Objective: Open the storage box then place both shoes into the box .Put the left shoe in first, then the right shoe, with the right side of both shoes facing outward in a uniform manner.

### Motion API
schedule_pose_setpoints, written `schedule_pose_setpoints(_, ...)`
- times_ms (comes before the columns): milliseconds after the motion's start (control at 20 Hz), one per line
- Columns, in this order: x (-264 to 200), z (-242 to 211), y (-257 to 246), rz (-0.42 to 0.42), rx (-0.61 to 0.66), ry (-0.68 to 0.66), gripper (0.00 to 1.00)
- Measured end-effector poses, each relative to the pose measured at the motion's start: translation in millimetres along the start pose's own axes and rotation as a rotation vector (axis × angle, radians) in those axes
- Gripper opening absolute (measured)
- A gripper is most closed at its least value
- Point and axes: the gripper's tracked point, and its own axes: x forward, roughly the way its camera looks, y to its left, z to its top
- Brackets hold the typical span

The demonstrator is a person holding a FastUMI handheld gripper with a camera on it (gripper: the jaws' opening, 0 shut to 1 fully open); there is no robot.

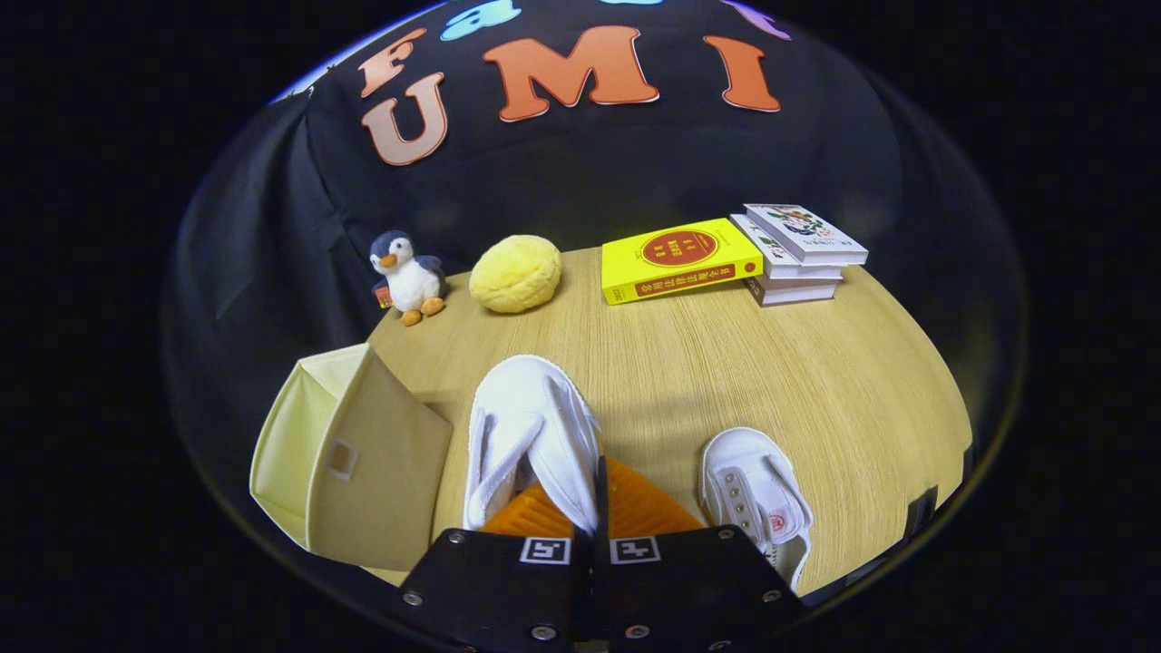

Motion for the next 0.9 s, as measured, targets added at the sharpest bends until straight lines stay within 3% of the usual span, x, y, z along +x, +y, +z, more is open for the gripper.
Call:
schedule_pose_setpoints(500, -28, 58, 79, 0.082, -0.010, -0.025, 0.02)
schedule_pose_setpoints(900, -24, 67, 161, 0.149, -0.031, 0.025, 0.02)
